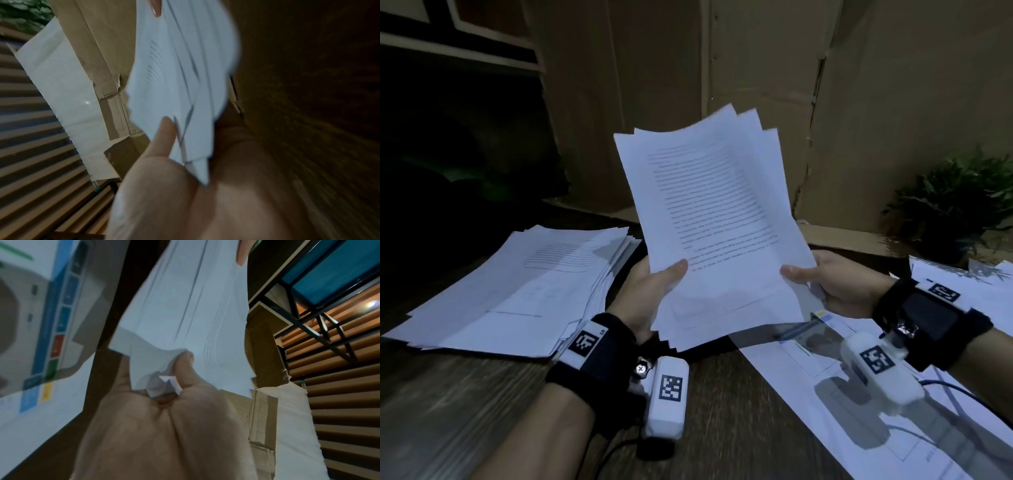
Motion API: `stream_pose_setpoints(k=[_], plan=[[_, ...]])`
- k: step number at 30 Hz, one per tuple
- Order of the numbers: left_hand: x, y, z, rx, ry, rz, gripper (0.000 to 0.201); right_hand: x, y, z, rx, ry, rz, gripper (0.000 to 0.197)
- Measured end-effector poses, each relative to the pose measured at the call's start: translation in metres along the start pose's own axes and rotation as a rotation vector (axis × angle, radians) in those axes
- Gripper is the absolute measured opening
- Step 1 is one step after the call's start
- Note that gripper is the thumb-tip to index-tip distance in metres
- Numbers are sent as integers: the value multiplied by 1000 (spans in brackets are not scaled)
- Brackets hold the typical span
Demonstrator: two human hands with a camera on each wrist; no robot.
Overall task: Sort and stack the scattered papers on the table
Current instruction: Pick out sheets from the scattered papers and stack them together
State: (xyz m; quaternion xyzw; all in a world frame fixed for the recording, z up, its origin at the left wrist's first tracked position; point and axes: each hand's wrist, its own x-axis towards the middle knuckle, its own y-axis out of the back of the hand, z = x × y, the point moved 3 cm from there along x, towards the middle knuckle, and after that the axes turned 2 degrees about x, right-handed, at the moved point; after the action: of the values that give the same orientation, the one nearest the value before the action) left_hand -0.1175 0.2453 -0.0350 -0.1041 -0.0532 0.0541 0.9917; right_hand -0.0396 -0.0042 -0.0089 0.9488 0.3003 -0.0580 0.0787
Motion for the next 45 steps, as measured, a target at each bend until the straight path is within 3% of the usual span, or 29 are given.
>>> stream_pose_setpoints(k=[6, 9, 14, 17, 23, 32, 36, 38, 45], plan=[[-12, -12, -3, -194, 351, -368, 44, 3, 5, -8, 146, 139, 109, 31], [-14, -11, -1, -221, 395, -453, 52, -3, 6, -15, 170, 115, 74, 32], [-14, -12, -2, -213, 416, -377, 49, -12, 10, -19, 167, -50, 2, 58], [-11, -9, -5, -164, 398, -252, 43, -12, 9, -18, 139, -120, 12, 42], [-7, -7, -6, -72, 331, -186, 40, -13, 8, -6, 35, -270, -139, 42], [-11, -10, 1, -148, 325, -238, 43, -7, 8, 4, 86, -161, -234, 43], [-11, -8, 0, -111, 317, -211, 43, -5, 8, 6, 60, -204, -286, 69], [-12, -9, 0, -102, 321, -226, 46, -5, 4, 3, 122, -217, -357, 64], [-9, -6, -1, -91, 298, -213, 40, 2, 9, 9, 64, -167, -129, 45]])
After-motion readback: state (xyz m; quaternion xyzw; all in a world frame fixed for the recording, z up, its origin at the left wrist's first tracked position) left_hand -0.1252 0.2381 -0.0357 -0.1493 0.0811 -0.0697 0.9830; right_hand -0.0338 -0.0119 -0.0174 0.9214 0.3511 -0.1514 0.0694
